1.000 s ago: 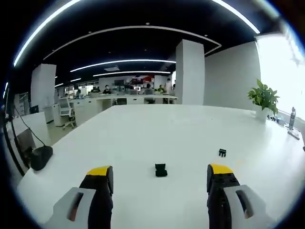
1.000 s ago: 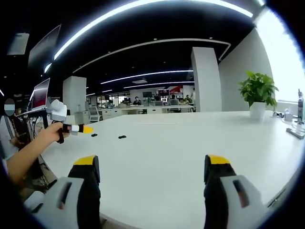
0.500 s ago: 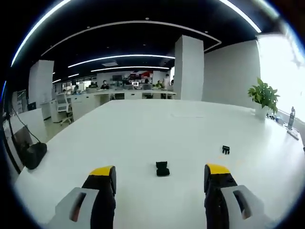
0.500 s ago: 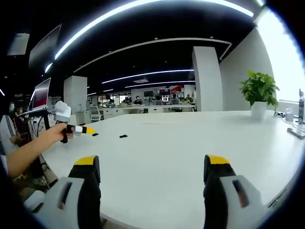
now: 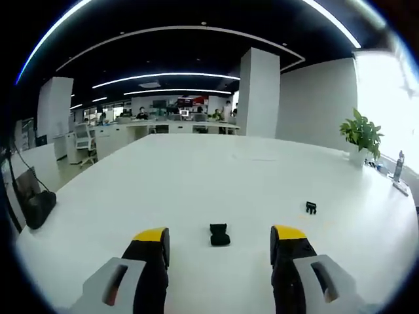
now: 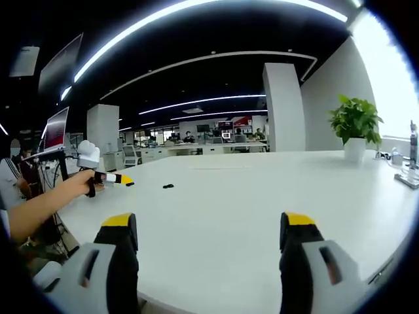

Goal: Snap the two parts of the plastic buckle together until the buckle closes and remains connected.

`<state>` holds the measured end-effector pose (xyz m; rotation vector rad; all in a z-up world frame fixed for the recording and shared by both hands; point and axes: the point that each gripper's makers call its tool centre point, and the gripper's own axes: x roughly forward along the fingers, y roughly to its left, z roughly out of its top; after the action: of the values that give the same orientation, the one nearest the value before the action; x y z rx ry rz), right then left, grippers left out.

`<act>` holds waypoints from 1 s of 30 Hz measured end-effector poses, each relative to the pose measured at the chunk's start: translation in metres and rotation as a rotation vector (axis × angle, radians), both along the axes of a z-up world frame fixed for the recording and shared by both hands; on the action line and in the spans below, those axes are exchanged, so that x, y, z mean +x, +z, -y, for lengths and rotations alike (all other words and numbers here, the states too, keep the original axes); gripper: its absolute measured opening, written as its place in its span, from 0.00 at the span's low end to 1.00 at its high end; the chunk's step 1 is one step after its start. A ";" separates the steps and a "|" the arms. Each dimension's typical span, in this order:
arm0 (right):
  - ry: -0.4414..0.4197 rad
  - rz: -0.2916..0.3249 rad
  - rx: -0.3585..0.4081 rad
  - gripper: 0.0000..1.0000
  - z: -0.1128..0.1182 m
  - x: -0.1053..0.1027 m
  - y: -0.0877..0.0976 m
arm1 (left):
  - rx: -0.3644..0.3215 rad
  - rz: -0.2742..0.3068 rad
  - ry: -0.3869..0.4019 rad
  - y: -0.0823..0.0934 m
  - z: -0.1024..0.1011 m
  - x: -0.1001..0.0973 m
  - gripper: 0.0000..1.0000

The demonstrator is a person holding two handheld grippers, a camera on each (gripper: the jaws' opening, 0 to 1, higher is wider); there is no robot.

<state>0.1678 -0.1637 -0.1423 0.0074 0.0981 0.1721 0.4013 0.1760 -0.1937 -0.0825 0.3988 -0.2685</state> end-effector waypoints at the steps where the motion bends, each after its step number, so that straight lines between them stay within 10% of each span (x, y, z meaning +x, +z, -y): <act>1: -0.001 0.000 0.001 0.90 0.000 0.000 0.000 | 0.009 -0.002 -0.002 -0.001 0.000 0.001 0.61; 30: -0.025 -0.002 0.008 0.89 0.009 -0.002 -0.002 | 0.046 -0.044 -0.011 -0.009 -0.001 0.008 0.46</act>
<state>0.1654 -0.1729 -0.1445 0.0171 0.0996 0.1475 0.4094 0.1770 -0.2028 -0.0411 0.4494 -0.2687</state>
